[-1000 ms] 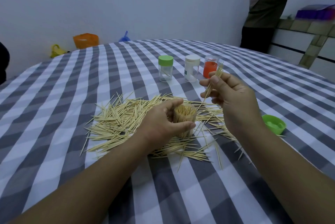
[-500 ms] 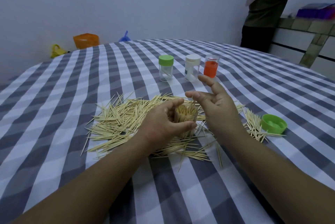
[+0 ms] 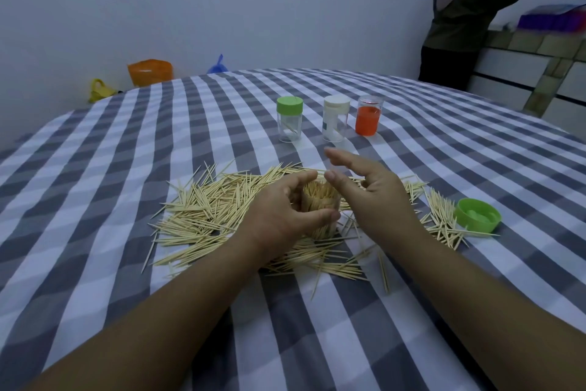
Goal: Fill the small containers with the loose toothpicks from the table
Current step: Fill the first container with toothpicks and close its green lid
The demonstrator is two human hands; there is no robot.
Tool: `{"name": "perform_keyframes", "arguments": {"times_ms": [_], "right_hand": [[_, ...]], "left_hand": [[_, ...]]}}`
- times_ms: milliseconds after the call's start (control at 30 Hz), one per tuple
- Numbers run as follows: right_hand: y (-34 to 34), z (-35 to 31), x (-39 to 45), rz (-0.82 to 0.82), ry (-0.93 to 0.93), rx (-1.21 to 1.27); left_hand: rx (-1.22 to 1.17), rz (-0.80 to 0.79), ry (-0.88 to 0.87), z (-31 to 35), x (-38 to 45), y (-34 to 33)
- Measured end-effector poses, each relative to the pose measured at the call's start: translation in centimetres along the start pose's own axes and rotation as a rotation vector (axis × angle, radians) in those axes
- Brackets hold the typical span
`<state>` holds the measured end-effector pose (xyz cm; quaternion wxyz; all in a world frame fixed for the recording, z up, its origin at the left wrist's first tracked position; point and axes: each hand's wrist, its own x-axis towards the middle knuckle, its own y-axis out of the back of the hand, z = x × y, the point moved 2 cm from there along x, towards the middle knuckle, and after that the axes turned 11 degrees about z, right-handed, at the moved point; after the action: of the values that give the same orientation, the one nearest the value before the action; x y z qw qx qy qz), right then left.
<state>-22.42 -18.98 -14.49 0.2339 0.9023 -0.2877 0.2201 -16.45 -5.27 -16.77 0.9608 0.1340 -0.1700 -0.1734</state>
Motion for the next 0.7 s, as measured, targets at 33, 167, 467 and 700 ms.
{"name": "perform_keyframes", "arguments": {"times_ms": [33, 167, 467, 700], "right_hand": [[-0.01, 0.11, 0.08, 0.021, 0.033, -0.045], [0.02, 0.44, 0.23, 0.008, 0.050, -0.140], [0.36, -0.22, 0.42, -0.284, 0.062, -0.269], [0.83, -0.05, 0.42, -0.157, 0.154, -0.309]], "left_hand": [[-0.004, 0.003, 0.006, -0.05, 0.00, 0.02], [-0.027, -0.003, 0.015, -0.01, -0.07, 0.17], [-0.031, 0.024, -0.014, 0.55, -0.10, 0.43], [-0.002, 0.035, -0.012, 0.70, -0.08, 0.41]]}}
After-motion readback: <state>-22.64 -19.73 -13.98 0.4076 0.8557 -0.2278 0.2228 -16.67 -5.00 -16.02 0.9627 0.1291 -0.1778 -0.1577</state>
